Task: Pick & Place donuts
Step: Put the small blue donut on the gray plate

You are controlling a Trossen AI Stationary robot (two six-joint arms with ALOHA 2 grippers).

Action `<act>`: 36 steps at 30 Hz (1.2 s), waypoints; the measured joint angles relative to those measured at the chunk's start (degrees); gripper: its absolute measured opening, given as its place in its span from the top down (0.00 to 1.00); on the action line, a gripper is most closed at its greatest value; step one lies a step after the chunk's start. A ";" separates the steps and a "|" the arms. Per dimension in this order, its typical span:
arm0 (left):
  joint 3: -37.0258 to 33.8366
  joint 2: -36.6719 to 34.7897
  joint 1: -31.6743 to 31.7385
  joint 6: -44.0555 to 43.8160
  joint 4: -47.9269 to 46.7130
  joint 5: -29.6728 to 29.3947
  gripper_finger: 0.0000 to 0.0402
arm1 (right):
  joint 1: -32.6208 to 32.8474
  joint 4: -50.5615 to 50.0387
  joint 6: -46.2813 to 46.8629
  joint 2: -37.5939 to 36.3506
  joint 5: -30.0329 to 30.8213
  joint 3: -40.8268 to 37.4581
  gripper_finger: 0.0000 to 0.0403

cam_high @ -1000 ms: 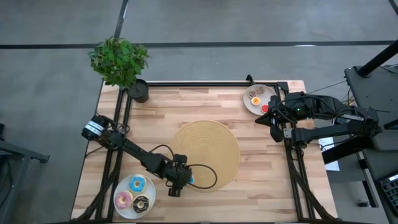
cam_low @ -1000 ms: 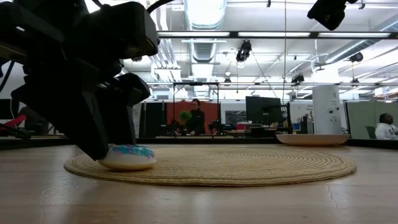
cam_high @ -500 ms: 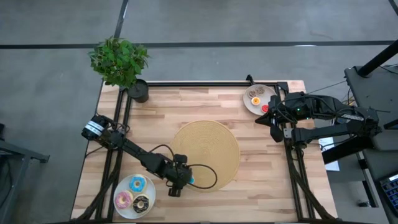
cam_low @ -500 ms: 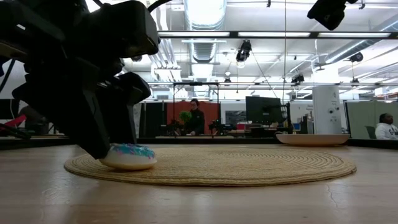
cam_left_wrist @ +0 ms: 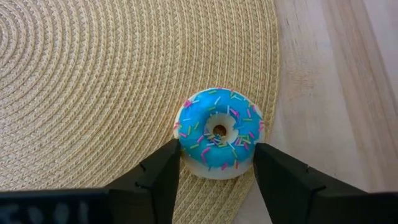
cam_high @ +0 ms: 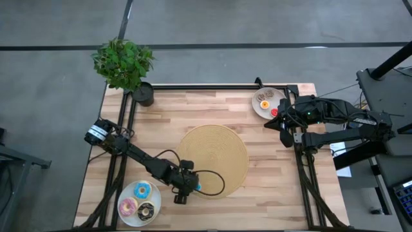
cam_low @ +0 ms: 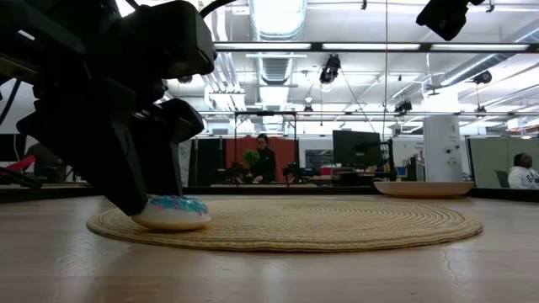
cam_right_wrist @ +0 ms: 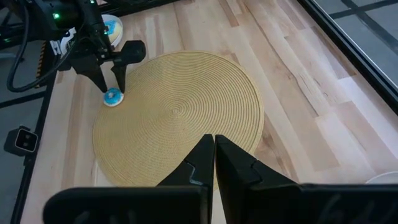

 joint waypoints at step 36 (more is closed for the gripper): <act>13.94 0.00 8.28 11.51 -10.18 -0.89 0.61 | 0.01 0.04 -0.27 -0.02 -0.01 0.00 0.98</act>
